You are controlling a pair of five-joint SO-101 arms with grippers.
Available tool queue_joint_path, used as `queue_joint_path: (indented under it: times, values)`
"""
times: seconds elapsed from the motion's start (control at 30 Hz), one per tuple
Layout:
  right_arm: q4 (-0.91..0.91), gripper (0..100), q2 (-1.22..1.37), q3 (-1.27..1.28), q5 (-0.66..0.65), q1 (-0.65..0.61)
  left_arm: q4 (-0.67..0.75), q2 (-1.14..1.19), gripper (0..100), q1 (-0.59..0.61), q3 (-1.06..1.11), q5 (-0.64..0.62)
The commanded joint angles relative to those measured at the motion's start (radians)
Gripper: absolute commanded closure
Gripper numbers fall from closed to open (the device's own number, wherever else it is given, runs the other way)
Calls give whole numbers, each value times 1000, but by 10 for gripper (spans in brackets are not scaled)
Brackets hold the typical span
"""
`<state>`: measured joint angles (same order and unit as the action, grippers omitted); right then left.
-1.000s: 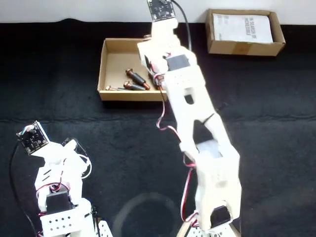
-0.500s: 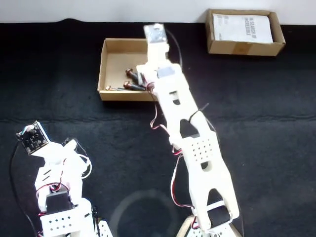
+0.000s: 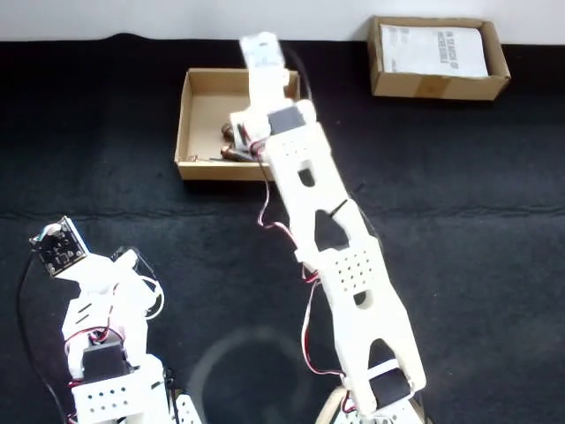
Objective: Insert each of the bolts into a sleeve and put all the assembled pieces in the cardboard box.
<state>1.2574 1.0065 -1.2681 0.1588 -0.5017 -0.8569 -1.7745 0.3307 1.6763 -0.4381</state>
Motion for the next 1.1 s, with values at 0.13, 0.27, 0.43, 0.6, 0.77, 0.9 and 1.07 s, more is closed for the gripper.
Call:
queue_joint_path:
  times: [0.13, 0.27, 0.43, 0.6, 0.77, 0.9, 1.07]
  values:
    - [289, 713, -59, -527, 5, -7, 15, -12, 987, 5, 19, -3]
    - [487, 713, -223, -501, 8, -2, 15, -12, 987, 5, 19, -3]
    - [506, 713, -383, -495, 5, -1, 11, -12, 987, 5, 21, -3]
    - [507, 713, -556, -490, 5, -4, 11, -12, 987, 5, 21, -3]
    - [509, 713, -814, -292, 3, -1, 9, -12, 987, 5, 21, -3]
    - [507, 713, -1098, 87, 3, -1, 9, -12, 987, 5, 21, -3]
    - [506, 713, -1446, 535, 3, 1, 8, -12, 987, 5, 21, -3]
